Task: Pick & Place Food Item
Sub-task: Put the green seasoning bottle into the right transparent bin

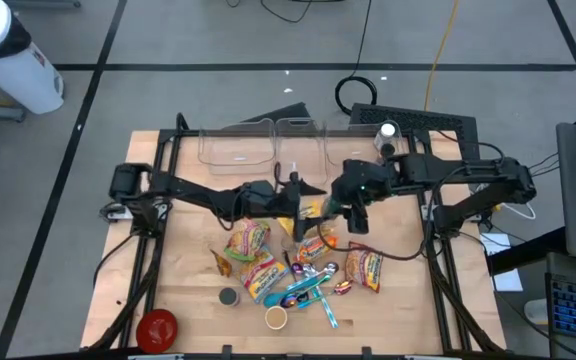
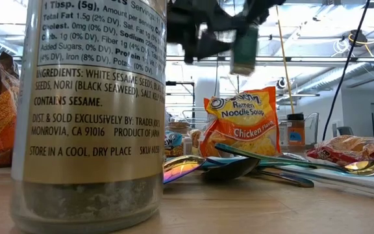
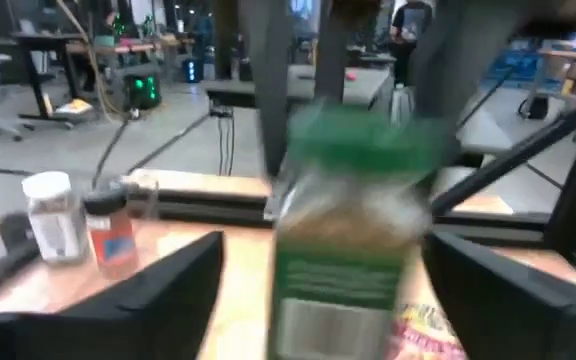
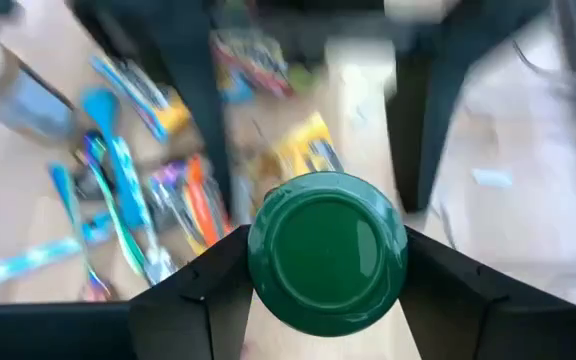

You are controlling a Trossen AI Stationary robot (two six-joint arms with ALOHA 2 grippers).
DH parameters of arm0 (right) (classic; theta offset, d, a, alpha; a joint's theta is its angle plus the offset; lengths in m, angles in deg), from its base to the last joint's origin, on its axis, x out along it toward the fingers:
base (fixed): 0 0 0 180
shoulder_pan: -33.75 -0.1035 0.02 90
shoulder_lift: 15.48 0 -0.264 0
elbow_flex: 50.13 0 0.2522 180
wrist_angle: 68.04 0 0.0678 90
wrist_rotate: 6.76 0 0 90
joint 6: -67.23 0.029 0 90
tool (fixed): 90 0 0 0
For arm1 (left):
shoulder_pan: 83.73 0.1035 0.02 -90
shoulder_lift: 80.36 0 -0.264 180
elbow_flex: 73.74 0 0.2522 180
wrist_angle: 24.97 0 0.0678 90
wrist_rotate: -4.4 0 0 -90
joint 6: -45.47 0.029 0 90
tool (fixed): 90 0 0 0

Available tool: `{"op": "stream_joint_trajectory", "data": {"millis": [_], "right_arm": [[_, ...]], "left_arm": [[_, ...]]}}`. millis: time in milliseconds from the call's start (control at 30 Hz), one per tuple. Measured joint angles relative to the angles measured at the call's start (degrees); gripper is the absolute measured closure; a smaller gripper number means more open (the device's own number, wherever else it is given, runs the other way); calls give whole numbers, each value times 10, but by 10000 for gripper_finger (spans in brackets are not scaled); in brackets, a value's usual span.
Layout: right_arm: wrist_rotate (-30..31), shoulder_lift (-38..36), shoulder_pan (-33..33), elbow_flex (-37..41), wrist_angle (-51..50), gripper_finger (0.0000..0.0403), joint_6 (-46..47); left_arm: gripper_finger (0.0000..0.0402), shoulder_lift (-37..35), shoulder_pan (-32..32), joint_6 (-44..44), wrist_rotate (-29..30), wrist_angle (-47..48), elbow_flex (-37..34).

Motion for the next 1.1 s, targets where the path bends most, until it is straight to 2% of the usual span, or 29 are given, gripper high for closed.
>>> {"op": "stream_joint_trajectory", "data": {"millis": [100, 233, 367, 600, 700, 867, 967, 1100], "right_arm": [[9, -17, 12, 0, -18, 206, 6], [19, -48, 28, 0, -28, 206, 11], [67, -83, 65, 0, -31, 206, 11], [70, -102, 220, 6, -30, 206, 7], [67, -99, 303, 38, -16, 206, 6], [23, -93, 437, 110, 42, 206, 10], [25, -91, 488, 166, 110, 206, 36], [23, -89, 514, 230, 201, 206, 45]], "left_arm": [[15, -32, -1, 2, 5, 40, 0], [47, -67, 0, 2, 6, 117, 0], [74, -104, -1, 25, 4, 169, 0], [103, -133, 3, 51, 3, 207, 0], [110, -133, 9, 49, 3, 205, 0], [115, -133, 24, 43, 3, 205, 0], [111, -133, 32, 31, 3, 205, 0], [102, -133, 35, 22, 3, 205, 0]]}}
